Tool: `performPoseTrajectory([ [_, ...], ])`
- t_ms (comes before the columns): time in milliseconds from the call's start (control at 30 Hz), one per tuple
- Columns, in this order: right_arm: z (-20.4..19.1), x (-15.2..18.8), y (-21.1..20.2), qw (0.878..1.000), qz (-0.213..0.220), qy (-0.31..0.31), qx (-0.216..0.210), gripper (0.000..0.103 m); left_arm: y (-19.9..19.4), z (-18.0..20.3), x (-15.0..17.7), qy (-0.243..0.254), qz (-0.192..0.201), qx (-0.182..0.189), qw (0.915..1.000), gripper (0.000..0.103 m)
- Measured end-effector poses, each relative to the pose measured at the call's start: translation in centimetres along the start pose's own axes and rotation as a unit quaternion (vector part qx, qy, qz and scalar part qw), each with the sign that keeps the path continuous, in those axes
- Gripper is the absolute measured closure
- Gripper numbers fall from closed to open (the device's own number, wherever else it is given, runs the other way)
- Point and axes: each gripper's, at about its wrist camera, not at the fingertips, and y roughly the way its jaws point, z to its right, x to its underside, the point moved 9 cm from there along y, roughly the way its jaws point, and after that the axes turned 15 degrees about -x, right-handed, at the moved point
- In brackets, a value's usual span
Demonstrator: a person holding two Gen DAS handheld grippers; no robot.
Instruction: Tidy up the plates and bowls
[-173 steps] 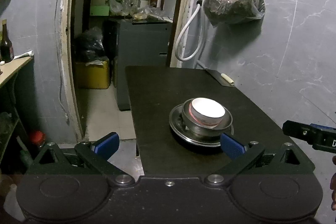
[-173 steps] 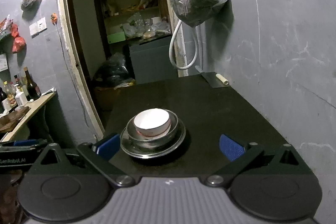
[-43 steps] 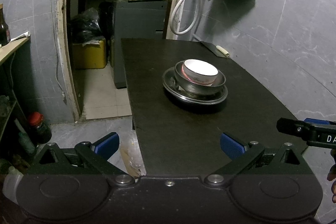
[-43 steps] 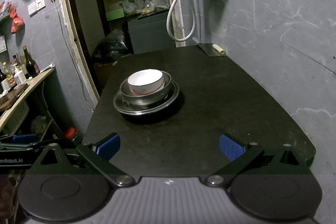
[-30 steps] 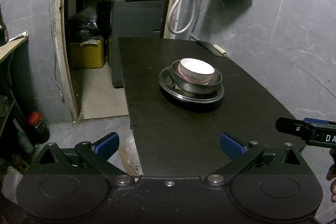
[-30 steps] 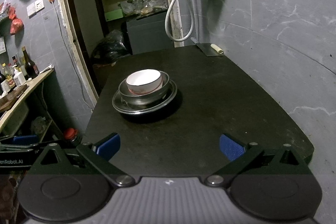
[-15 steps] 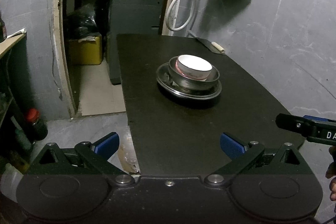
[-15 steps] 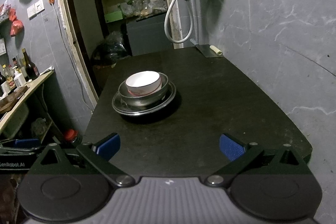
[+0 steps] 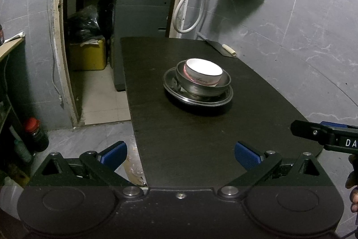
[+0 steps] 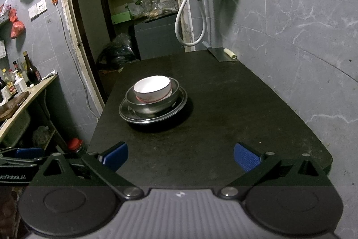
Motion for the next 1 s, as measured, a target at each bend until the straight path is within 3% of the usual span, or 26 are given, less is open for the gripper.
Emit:
performPoseTrajectory([
  [1000, 0.38, 0.18, 0.13, 1.000, -0.004, 0.003, 0.002, 0.000, 0.52, 0.50, -0.22, 0.002, -0.002, 0.015, 0.9999, 0.001],
])
